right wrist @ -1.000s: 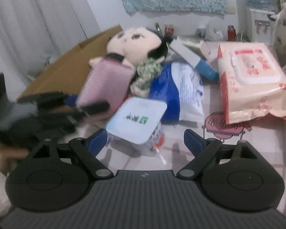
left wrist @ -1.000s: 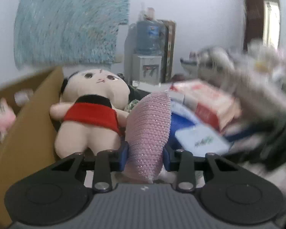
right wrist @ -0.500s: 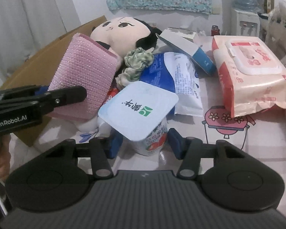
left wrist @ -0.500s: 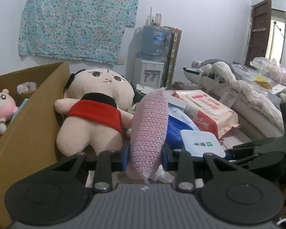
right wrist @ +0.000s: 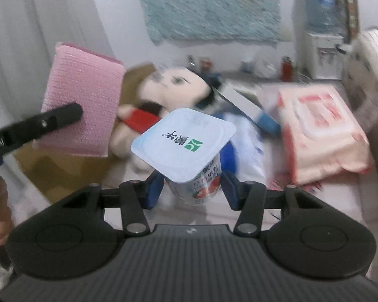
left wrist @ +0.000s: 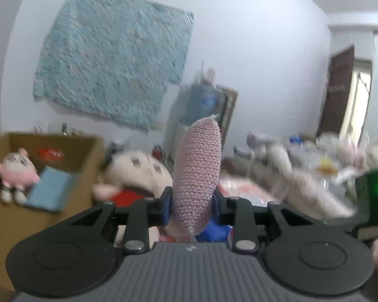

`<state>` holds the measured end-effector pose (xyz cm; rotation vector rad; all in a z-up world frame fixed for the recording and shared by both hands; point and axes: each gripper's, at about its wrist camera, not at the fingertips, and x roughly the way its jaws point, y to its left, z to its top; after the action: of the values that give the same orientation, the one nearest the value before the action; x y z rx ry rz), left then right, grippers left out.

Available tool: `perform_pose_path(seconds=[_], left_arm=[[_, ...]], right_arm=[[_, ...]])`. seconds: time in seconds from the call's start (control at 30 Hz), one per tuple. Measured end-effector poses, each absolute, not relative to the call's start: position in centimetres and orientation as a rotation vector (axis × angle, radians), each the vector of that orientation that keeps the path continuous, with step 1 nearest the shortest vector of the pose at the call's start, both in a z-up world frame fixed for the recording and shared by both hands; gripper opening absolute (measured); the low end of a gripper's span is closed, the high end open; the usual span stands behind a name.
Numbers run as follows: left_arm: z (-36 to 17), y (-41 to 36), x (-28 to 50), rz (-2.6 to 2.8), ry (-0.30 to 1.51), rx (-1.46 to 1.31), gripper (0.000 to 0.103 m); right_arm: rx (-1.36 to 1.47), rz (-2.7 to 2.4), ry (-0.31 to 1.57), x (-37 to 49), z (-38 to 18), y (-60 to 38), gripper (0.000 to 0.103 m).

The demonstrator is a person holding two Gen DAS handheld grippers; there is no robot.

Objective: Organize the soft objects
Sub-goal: 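Grasp the pink knitted pad with the left gripper while the right gripper grasps the white yogurt cup, then lower the pink pad into the box and open the left gripper while the right gripper carries the yogurt cup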

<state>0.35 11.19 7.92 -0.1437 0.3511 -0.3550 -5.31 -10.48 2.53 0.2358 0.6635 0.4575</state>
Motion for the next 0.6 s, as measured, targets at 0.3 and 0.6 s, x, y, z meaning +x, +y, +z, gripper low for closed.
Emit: perform_pose_path(seconds=[0.3, 0.6], left_arm=[[15.4, 20.4, 3.4, -0.115, 0.507, 0.135, 0.032], [4.1, 25.1, 15.0, -0.023, 0.827, 0.846, 0.033]], right_arm=[[0.226, 0.696, 0.601, 0.5, 9.1, -3.4, 0.050], [0.204, 0.815, 0.634, 8.8, 12.0, 8.1, 0.050]])
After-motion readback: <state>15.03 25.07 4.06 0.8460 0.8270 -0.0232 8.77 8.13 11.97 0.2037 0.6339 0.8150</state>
